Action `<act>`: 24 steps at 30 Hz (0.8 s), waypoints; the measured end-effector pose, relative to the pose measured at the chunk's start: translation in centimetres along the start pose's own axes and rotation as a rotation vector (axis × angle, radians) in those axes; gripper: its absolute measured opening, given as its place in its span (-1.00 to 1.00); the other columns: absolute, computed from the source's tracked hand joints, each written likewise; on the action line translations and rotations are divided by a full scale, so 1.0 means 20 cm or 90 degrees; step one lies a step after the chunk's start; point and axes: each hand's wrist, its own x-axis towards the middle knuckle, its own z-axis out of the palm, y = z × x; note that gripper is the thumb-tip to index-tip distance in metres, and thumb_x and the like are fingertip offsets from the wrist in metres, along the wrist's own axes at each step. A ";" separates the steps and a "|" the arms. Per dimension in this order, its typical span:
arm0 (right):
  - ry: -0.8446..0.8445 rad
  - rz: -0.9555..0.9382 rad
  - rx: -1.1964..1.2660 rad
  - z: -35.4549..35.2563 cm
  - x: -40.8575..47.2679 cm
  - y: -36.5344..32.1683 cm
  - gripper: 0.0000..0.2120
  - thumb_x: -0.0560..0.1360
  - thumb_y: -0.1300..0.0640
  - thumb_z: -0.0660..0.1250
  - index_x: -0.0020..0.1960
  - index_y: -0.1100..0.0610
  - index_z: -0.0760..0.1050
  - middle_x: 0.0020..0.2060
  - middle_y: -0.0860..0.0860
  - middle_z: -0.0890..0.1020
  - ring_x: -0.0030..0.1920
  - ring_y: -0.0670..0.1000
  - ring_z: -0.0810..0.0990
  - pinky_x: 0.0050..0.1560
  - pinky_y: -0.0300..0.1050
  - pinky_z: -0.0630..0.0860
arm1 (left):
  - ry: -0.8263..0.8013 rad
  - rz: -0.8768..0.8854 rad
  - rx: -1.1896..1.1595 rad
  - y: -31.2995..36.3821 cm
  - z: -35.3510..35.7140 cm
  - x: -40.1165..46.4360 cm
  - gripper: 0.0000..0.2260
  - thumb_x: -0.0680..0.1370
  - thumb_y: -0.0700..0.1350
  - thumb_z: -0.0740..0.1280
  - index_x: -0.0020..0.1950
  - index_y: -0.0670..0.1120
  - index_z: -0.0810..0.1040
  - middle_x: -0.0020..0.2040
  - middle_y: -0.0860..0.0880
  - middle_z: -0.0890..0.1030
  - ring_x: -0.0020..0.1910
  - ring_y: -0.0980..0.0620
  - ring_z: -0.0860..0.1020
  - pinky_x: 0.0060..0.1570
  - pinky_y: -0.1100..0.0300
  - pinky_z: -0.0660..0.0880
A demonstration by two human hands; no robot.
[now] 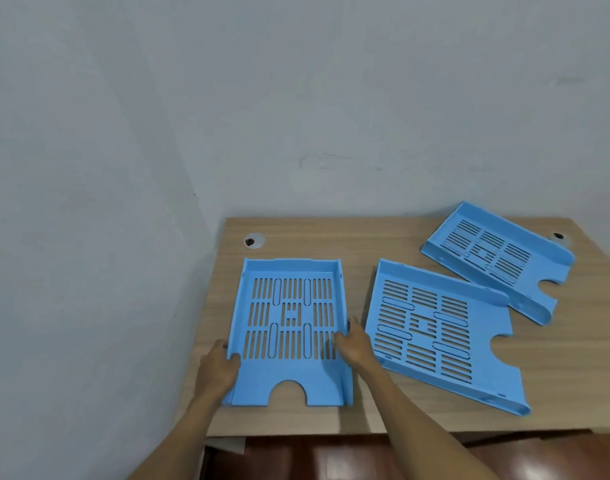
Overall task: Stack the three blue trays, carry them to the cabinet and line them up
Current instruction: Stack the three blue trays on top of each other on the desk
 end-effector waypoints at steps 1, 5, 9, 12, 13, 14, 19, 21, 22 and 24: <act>0.001 -0.011 -0.016 -0.02 -0.01 -0.02 -0.57 0.60 0.25 0.16 0.46 0.13 0.27 0.32 0.11 0.54 0.11 0.04 0.56 0.11 -0.13 0.50 | 0.010 -0.001 0.016 0.02 0.00 -0.01 -0.80 0.54 -0.11 0.27 0.16 -0.06 0.46 0.00 -0.09 0.66 -0.28 0.08 0.56 -0.40 0.24 0.43; 0.045 -0.040 -0.079 -0.19 -0.01 -0.10 -0.54 0.62 0.15 0.18 0.50 0.17 0.24 0.43 0.14 0.43 0.28 0.10 0.50 0.12 -0.15 0.44 | 0.119 0.015 0.148 0.17 0.01 -0.04 -0.53 0.50 0.08 0.30 0.32 -0.15 0.39 0.23 -0.20 0.53 0.21 -0.22 0.47 0.16 -0.10 0.42; 0.070 -0.051 -0.102 -0.47 0.00 -0.15 -0.47 0.61 0.10 0.21 0.55 0.11 0.19 0.49 0.13 0.36 0.40 0.16 0.42 0.32 -0.01 0.38 | 0.148 0.038 0.115 0.45 0.07 -0.15 -0.52 0.50 0.07 0.30 0.32 -0.17 0.42 0.29 -0.20 0.50 0.30 -0.22 0.40 0.30 -0.12 0.30; 0.080 -0.054 -0.118 -0.70 0.01 -0.12 -0.48 0.60 0.11 0.19 0.54 0.13 0.20 0.36 0.17 0.50 0.25 0.16 0.55 0.13 -0.04 0.46 | 0.102 0.052 0.082 0.63 0.19 -0.26 -0.50 0.54 0.07 0.28 0.38 -0.19 0.40 0.34 -0.21 0.47 0.33 -0.21 0.40 0.35 -0.12 0.30; 0.081 -0.051 -0.121 -0.77 0.02 -0.11 -0.47 0.60 0.10 0.20 0.54 0.12 0.20 0.34 0.17 0.51 0.26 0.16 0.55 0.11 -0.02 0.47 | 0.083 0.050 0.059 0.68 0.24 -0.30 -0.49 0.55 0.08 0.26 0.41 -0.19 0.38 0.37 -0.20 0.46 0.35 -0.21 0.40 0.36 -0.12 0.33; 0.081 -0.047 -0.125 -0.85 0.03 -0.10 -0.48 0.60 0.08 0.20 0.54 0.11 0.20 0.30 0.18 0.52 0.25 0.17 0.55 0.11 0.01 0.49 | 0.064 0.047 0.031 0.72 0.29 -0.33 -0.47 0.56 0.09 0.25 0.44 -0.18 0.35 0.40 -0.19 0.44 0.37 -0.21 0.40 0.36 -0.13 0.35; 0.080 -0.065 -0.167 -1.23 0.10 0.04 -0.48 0.60 0.07 0.20 0.53 0.12 0.21 0.33 0.21 0.50 0.22 0.21 0.55 0.08 0.03 0.46 | 0.028 0.047 -0.081 0.92 0.57 -0.47 -0.42 0.60 0.05 0.23 0.54 -0.17 0.18 0.52 -0.20 0.30 0.47 -0.19 0.32 0.43 -0.09 0.30; 0.064 -0.066 -0.204 -1.37 0.14 0.11 -0.46 0.61 0.07 0.19 0.54 0.14 0.18 0.36 0.21 0.48 0.23 0.21 0.54 0.06 0.02 0.46 | 0.049 0.049 -0.112 0.99 0.69 -0.54 -0.44 0.60 0.03 0.23 0.53 -0.18 0.22 0.50 -0.20 0.34 0.45 -0.20 0.33 0.42 -0.10 0.31; 0.053 -0.068 -0.222 -1.43 0.18 0.14 -0.46 0.61 0.07 0.18 0.55 0.15 0.17 0.39 0.20 0.45 0.25 0.21 0.53 0.04 0.00 0.45 | 0.063 0.046 -0.121 1.02 0.75 -0.58 -0.45 0.60 0.03 0.24 0.52 -0.18 0.23 0.49 -0.21 0.35 0.44 -0.21 0.34 0.42 -0.12 0.32; 0.031 -0.076 -0.252 -1.54 0.25 0.20 -0.46 0.60 0.08 0.18 0.55 0.15 0.17 0.44 0.19 0.39 0.27 0.20 0.51 0.01 -0.07 0.41 | 0.093 0.016 -0.142 1.08 0.88 -0.64 -0.44 0.60 0.04 0.24 0.53 -0.17 0.21 0.51 -0.21 0.31 0.46 -0.21 0.31 0.43 -0.13 0.30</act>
